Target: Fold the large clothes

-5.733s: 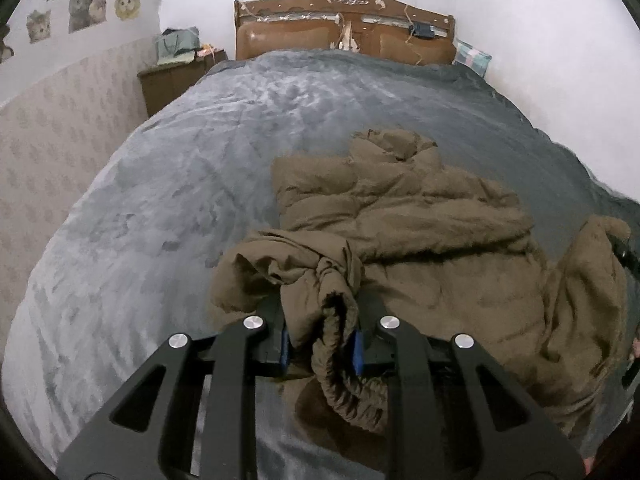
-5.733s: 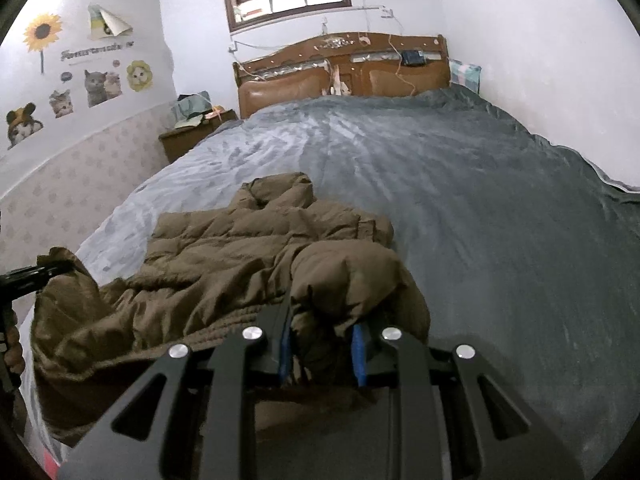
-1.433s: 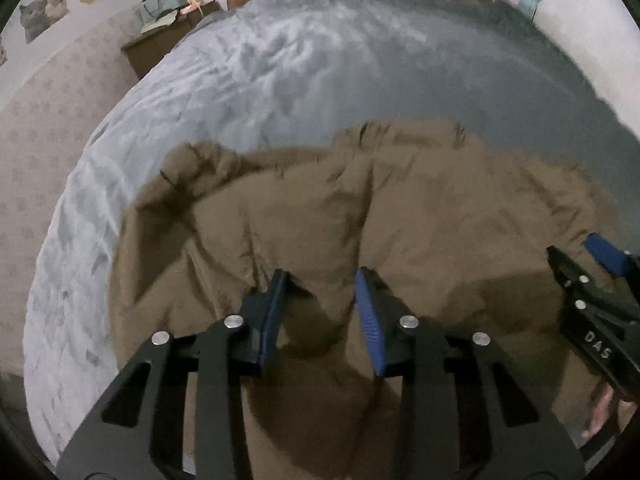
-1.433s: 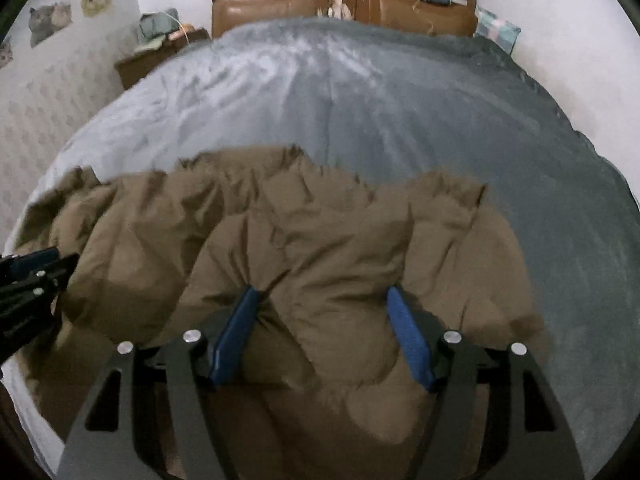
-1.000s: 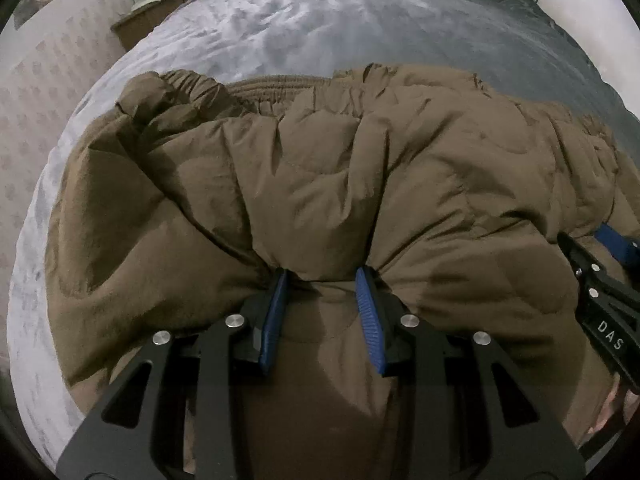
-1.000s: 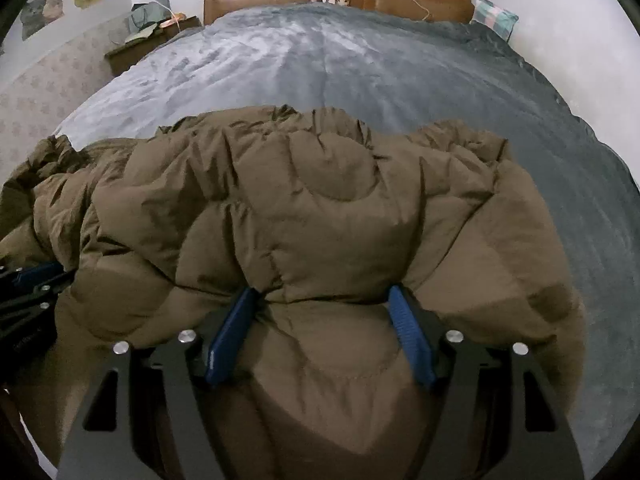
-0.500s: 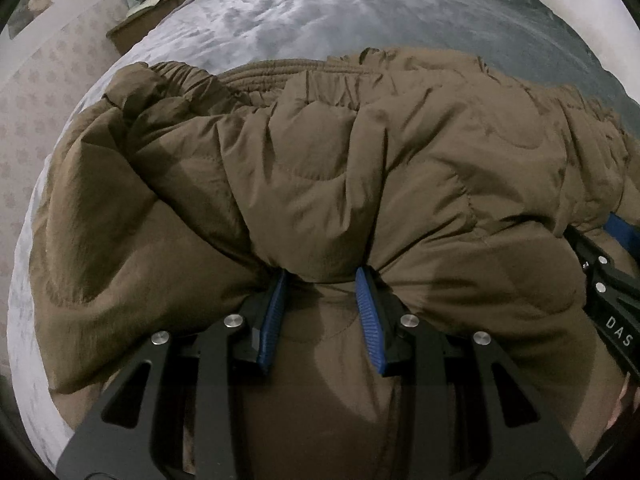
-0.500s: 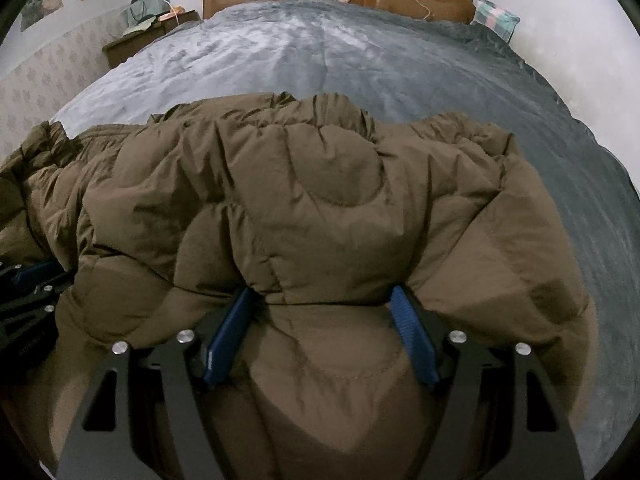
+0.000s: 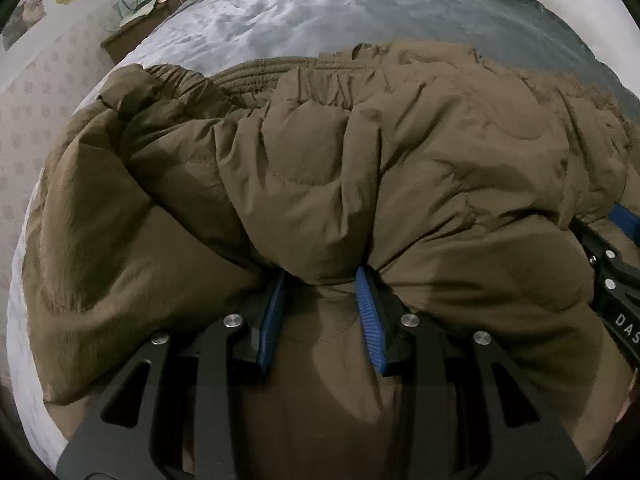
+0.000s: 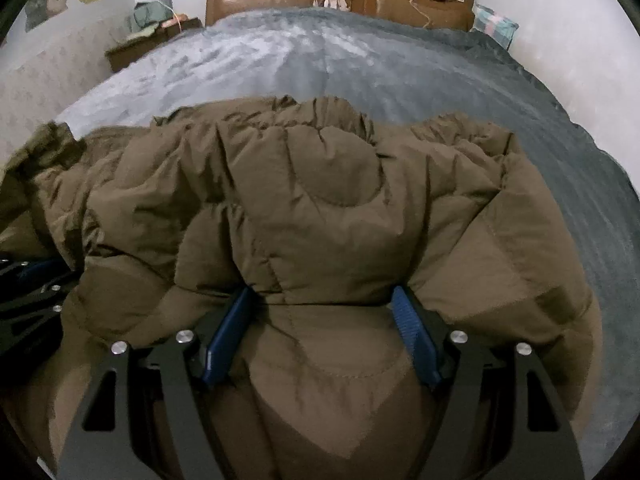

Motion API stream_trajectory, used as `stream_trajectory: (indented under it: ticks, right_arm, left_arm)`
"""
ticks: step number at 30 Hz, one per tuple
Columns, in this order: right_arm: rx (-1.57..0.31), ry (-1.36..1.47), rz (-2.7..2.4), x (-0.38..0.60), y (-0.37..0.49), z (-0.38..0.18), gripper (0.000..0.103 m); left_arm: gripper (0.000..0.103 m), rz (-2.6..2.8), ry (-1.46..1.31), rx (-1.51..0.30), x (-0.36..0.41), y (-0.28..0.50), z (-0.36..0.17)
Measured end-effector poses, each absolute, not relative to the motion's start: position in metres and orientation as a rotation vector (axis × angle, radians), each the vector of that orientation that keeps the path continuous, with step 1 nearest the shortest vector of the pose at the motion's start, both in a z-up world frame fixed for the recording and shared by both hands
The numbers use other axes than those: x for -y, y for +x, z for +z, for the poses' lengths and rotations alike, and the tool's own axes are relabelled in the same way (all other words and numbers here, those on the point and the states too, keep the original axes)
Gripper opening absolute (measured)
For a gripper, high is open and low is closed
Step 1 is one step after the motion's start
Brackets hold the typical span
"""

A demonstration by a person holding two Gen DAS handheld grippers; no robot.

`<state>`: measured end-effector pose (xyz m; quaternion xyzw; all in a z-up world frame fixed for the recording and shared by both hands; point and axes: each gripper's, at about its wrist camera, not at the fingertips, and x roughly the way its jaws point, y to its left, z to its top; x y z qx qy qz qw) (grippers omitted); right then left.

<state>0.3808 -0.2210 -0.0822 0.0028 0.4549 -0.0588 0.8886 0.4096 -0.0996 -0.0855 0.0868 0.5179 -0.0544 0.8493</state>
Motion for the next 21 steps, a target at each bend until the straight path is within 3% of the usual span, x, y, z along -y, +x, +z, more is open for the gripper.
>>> stream_trajectory:
  ticks: [6, 10, 17, 19, 21]
  right_arm:
    - [-0.816, 0.064, -0.043, 0.238, 0.347, -0.024, 0.075]
    - [-0.711, 0.107, -0.048, 0.266, 0.31, 0.02, 0.08]
    - [-0.769, 0.079, -0.191, 0.327, 0.281, -0.005, 0.081]
    - [-0.79, 0.09, -0.213, 0.338, 0.28, -0.017, 0.077]
    - [-0.824, 0.075, -0.207, 0.342, 0.282, -0.03, 0.059]
  left_arm:
    - [0.036, -0.127, 0.1, -1.049, 0.08, 0.398, -0.041]
    - [0.044, -0.115, 0.047, -0.971, 0.047, 0.373, -0.008]
    - [0.044, -0.006, 0.076, -0.96, -0.018, 0.35, -0.014]
    - [0.044, 0.007, 0.101, -0.981, -0.025, 0.351, -0.025]
    - [0.044, 0.007, 0.121, -1.003, -0.027, 0.354, -0.038]
